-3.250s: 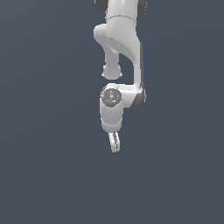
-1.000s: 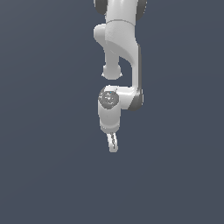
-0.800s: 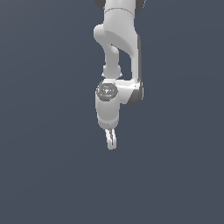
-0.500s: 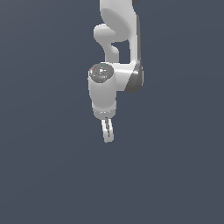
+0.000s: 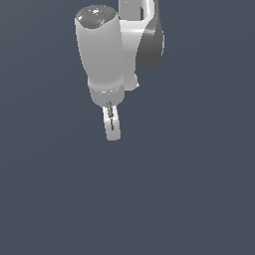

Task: Pick up the object and move it to a goal position.

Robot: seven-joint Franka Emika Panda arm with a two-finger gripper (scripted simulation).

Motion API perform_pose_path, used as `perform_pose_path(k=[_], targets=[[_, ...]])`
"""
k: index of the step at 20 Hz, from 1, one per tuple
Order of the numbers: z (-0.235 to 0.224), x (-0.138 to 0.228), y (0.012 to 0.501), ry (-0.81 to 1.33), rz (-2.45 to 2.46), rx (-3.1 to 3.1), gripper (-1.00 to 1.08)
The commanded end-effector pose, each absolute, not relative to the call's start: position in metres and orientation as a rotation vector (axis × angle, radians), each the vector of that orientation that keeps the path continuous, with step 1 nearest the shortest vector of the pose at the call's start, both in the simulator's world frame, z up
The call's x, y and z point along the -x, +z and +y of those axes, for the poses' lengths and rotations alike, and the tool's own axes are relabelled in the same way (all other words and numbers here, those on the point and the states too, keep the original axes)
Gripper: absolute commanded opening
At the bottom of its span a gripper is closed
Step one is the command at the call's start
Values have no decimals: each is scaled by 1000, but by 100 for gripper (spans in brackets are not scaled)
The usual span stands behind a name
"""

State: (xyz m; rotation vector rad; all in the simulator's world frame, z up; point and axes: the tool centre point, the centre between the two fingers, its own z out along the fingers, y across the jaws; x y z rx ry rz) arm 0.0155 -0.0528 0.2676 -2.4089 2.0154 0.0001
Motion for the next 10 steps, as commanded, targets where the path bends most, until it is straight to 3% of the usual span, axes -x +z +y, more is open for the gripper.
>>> perform_pose_path(k=[1,10], targets=[[-59,-13,298,0,2016,2410,-100],[-75,-12,389,0,2014,2412,-100]])
